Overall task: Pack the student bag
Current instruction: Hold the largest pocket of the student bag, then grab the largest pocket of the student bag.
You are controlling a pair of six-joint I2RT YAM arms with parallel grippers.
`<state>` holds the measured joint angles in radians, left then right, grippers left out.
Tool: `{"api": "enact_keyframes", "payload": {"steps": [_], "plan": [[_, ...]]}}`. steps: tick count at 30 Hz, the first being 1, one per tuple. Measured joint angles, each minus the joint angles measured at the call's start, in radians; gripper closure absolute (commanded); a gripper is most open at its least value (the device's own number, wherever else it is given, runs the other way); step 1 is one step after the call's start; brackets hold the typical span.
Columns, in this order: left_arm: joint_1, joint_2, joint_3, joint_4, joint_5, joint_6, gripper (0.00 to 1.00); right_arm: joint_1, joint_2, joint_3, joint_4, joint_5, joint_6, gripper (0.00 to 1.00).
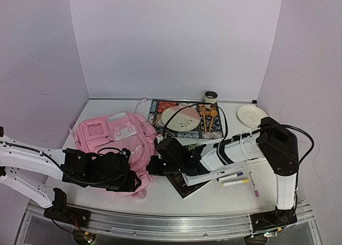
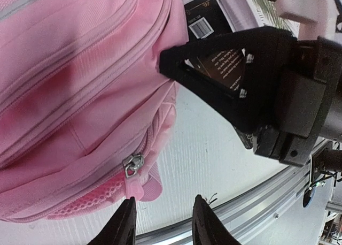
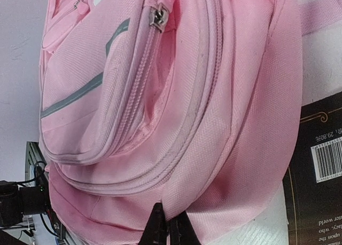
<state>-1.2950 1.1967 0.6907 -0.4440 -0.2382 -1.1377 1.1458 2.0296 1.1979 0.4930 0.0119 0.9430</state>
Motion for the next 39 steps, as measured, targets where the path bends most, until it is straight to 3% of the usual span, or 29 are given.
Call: {"api": "enact_keyframes", "payload": {"steps": [11,27,31,37,39], "plan": [[-0.027,-0.013,-0.063,-0.047,-0.088,-0.169,0.7,0.0,0.0,0.011,-0.005,0.0,-0.014,1.0],[-0.027,0.082,-0.065,0.105,-0.087,-0.179,0.75,0.0,0.0,0.017,0.002,-0.003,-0.026,1.0],[-0.027,0.121,-0.065,0.122,-0.081,-0.179,0.8,0.0,0.0,0.017,0.002,-0.003,-0.026,1.0],[-0.027,0.144,-0.065,0.129,-0.08,-0.181,1.0,0.0,0.0,0.017,0.002,-0.002,-0.031,1.0],[-0.028,0.144,-0.065,0.133,-0.08,-0.179,1.0,-0.001,0.0,0.017,0.003,-0.002,-0.033,1.0]]}}
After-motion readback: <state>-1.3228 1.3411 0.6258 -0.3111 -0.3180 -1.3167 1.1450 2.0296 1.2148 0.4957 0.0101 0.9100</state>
